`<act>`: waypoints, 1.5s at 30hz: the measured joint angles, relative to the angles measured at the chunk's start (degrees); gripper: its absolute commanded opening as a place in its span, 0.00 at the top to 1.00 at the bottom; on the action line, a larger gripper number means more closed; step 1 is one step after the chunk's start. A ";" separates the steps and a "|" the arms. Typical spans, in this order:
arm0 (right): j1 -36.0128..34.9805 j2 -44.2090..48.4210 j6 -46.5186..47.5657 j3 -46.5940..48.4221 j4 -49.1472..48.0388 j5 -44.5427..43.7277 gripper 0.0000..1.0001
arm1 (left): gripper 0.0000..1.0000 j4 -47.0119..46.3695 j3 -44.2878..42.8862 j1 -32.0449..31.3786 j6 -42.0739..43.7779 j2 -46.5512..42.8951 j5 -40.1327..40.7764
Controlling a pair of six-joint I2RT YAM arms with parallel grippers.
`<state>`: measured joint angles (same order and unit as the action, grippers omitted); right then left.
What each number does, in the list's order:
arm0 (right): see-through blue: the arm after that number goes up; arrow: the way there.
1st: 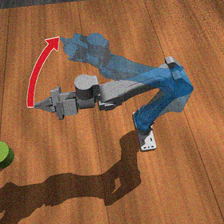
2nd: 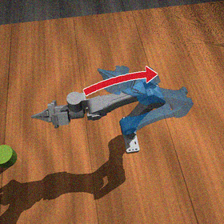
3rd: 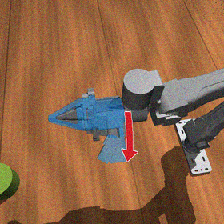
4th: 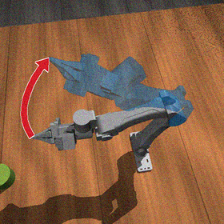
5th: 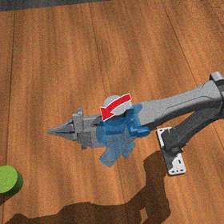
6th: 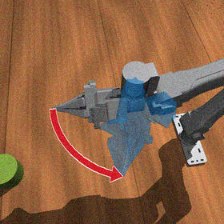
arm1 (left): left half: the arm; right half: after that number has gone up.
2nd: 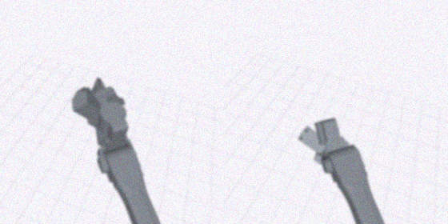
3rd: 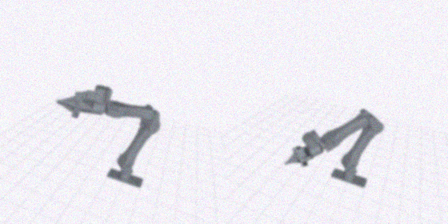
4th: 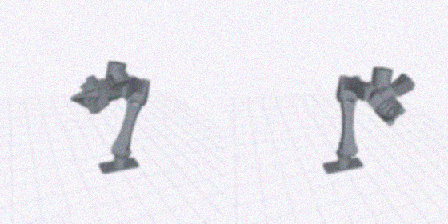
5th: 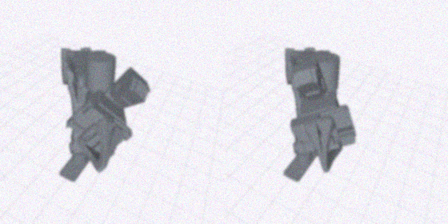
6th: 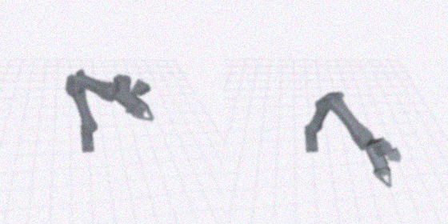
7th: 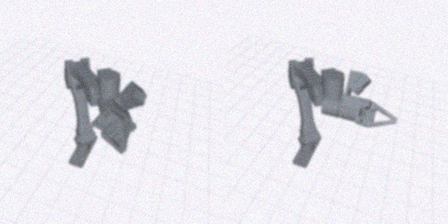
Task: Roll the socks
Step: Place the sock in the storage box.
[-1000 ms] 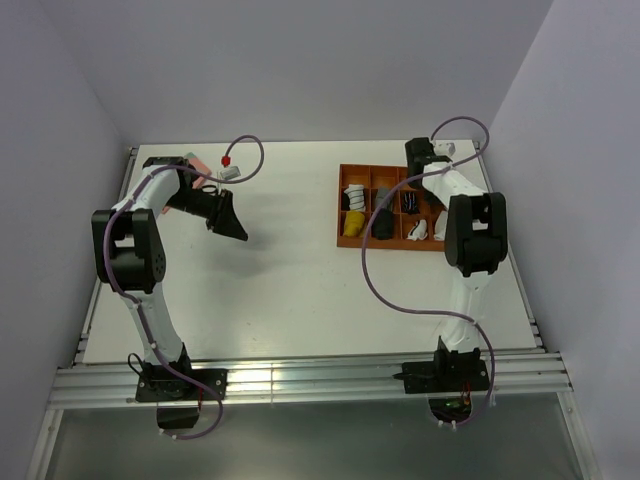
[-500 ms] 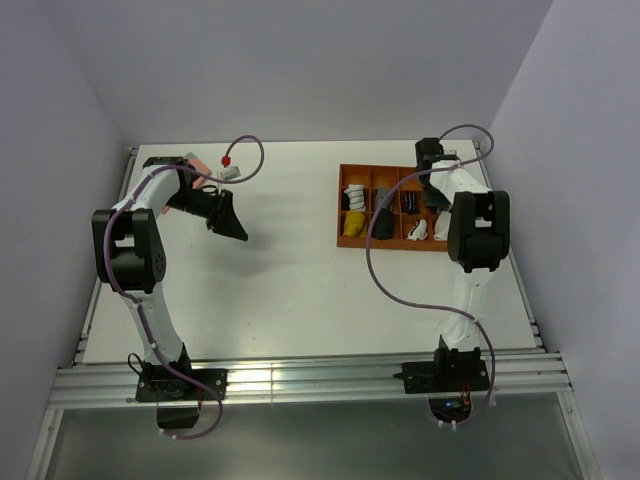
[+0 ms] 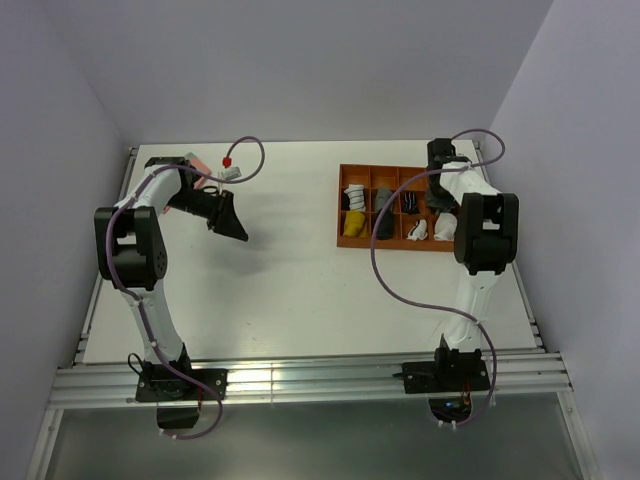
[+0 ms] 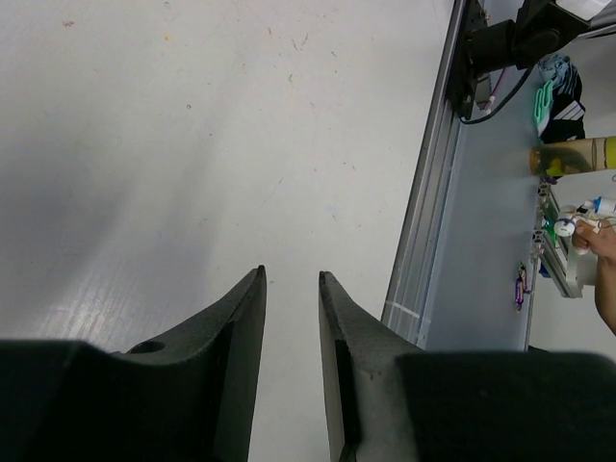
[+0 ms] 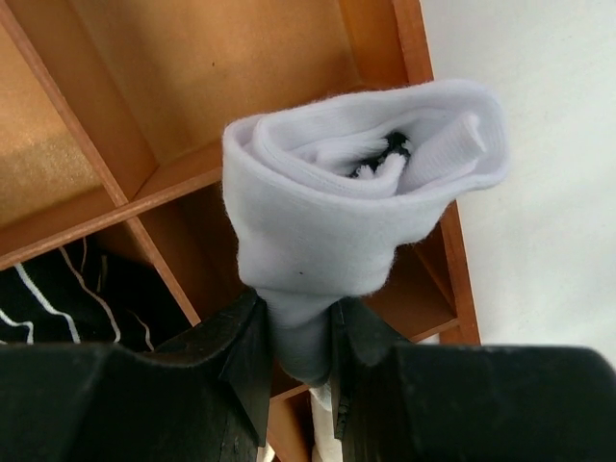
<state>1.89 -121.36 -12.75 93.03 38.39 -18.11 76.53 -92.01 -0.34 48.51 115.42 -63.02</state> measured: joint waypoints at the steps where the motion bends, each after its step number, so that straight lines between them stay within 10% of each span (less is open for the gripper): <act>1: 0.04 0.26 0.02 -0.44 -0.33 0.31 1.00 | 0.66 0.00 0.00 0.00 0.00 0.28 0.07; 45: 6.10 -1.14 -7.87 0.72 2.29 29.31 1.00 | 0.67 0.02 -0.26 -0.02 0.04 1.60 0.11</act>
<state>7.99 -122.50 -20.62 93.76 40.69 11.20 76.55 -92.27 -0.36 48.56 117.01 -62.92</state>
